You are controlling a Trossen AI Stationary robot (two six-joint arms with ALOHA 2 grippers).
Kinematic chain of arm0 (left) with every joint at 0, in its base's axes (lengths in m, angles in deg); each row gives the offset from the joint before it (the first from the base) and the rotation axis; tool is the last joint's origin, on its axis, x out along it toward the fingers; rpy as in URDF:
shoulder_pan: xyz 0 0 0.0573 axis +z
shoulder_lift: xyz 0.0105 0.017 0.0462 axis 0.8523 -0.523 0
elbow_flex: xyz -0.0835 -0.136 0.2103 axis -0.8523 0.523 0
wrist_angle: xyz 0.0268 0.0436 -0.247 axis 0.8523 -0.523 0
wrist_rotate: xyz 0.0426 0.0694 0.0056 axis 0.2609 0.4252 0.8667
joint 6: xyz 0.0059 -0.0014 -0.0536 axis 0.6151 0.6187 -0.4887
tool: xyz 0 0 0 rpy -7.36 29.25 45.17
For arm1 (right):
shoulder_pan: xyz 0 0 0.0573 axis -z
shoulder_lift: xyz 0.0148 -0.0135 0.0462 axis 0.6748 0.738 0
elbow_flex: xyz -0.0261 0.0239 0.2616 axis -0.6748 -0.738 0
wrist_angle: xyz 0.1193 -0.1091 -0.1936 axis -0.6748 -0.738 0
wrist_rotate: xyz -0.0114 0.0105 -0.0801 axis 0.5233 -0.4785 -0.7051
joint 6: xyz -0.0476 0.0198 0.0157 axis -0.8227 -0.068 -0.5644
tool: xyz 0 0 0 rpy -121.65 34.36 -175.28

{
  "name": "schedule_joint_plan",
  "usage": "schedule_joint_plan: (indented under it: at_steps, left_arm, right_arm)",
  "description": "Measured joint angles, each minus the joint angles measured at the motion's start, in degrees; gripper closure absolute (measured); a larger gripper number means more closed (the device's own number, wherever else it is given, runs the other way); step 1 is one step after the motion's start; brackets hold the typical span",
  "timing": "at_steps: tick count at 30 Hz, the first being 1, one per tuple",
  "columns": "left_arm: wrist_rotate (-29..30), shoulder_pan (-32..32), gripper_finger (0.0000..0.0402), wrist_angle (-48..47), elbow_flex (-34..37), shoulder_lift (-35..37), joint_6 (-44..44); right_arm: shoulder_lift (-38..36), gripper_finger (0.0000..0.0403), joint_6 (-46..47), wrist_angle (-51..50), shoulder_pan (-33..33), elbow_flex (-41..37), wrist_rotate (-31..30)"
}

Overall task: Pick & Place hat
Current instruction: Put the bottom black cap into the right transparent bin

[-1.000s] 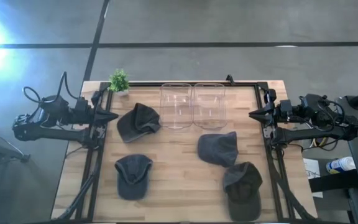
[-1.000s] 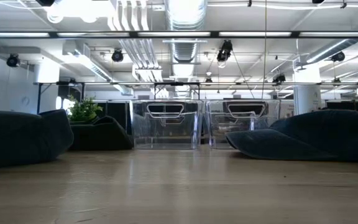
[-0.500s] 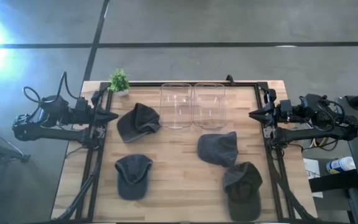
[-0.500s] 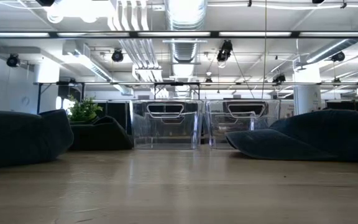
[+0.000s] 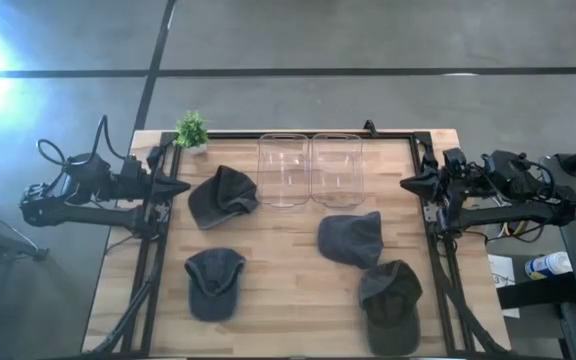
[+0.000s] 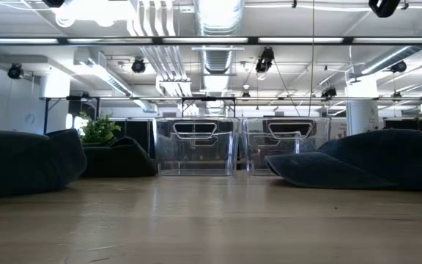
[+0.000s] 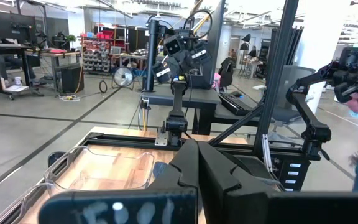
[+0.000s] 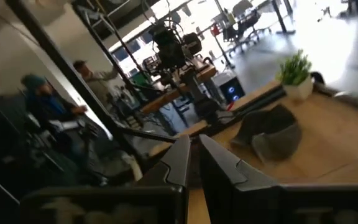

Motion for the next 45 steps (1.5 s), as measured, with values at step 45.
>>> schedule_joint_plan:
  at_steps: [45]
  left_arm:
    - [0.0,0.0,0.0401,0.0,0.0,0.0,0.0]
  right_arm:
    - [37.2,0.0216,11.5,-48.0,-17.2,9.5,12.2]
